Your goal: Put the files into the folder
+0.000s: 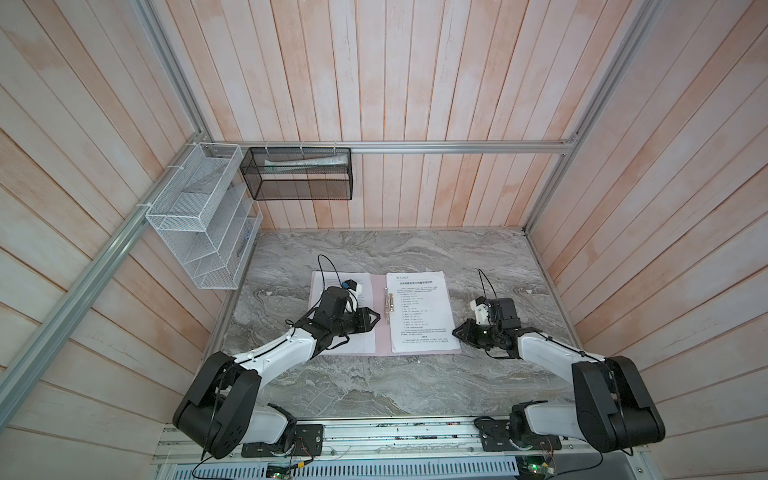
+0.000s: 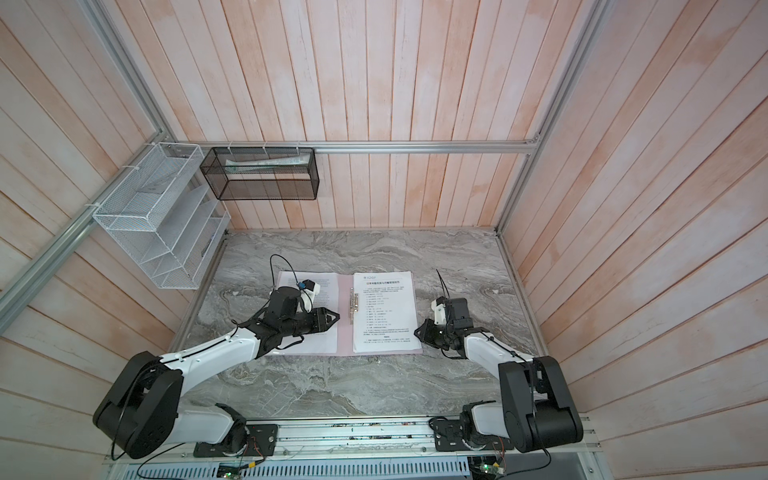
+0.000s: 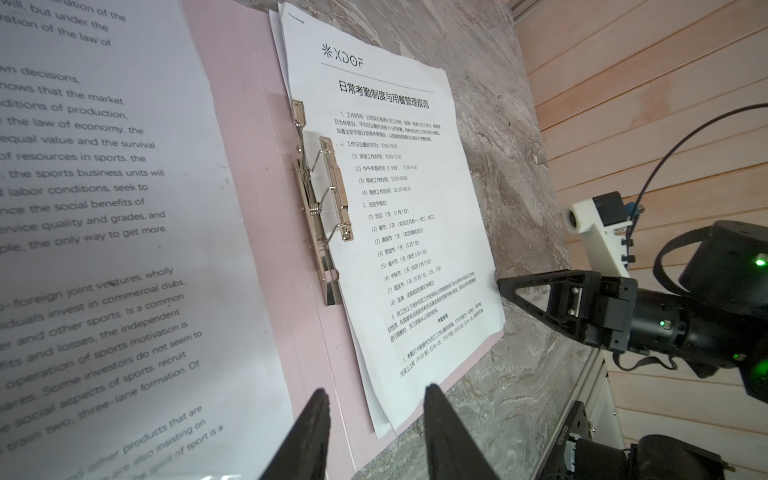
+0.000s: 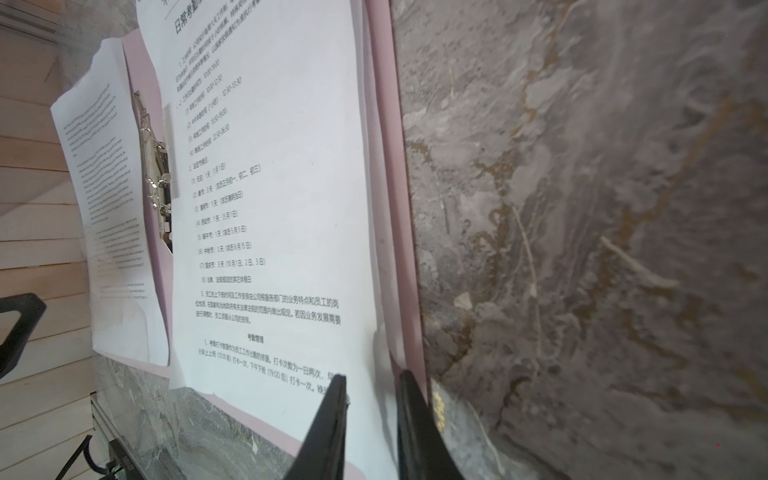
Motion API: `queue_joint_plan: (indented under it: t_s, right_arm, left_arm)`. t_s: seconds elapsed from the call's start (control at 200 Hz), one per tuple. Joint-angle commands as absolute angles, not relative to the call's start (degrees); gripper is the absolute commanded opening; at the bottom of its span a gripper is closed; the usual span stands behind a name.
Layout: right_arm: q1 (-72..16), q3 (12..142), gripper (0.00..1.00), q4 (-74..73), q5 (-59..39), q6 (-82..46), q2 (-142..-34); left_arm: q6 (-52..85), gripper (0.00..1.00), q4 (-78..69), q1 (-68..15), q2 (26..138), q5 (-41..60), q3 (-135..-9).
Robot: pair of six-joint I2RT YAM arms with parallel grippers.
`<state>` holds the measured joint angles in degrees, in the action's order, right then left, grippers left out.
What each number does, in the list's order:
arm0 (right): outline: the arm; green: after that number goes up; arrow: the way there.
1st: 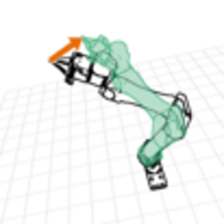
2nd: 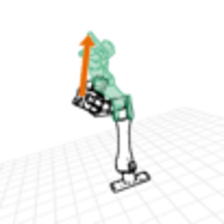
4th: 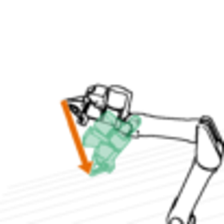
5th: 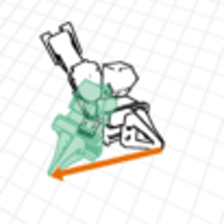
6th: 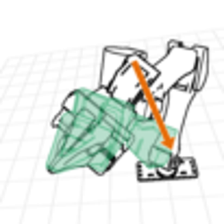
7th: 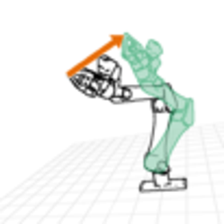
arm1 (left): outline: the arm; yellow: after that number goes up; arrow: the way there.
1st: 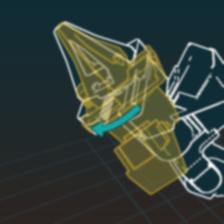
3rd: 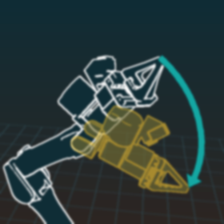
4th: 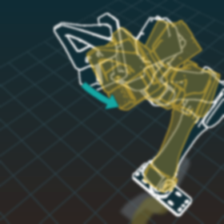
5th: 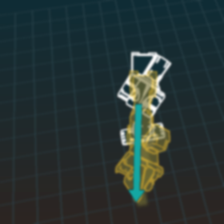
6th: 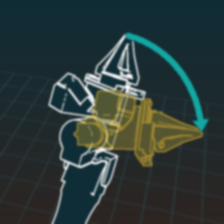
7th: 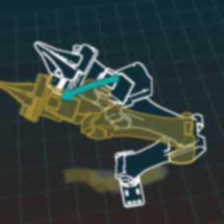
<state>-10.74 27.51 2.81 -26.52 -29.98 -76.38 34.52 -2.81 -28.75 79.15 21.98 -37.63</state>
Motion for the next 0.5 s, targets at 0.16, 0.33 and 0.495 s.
queue_joint_plan:
  t_s: [0.16, 0.33, 0.495]
  right_arm:
    - [-11.07, 28.56, 0.22, 6.14, -23.95, -28.45, -75.33]
    - [-11.07, 31.73, 0.31, 11.38, -19.17, -26.1, -72.58]
    - [-10.91, 34.0, 0.34, 13.22, -15.21, -24.46, -71.02]
  left_arm:
    - [34.62, 0.4, -3.68, -29.09, 77.39, 20.77, -35.98]
    - [34.72, 0.43, -3.74, -29.18, 76.47, 19.82, -35.24]
    - [34.39, 0.46, -4.01, -29.18, 76.5, 19.1, -35.28]
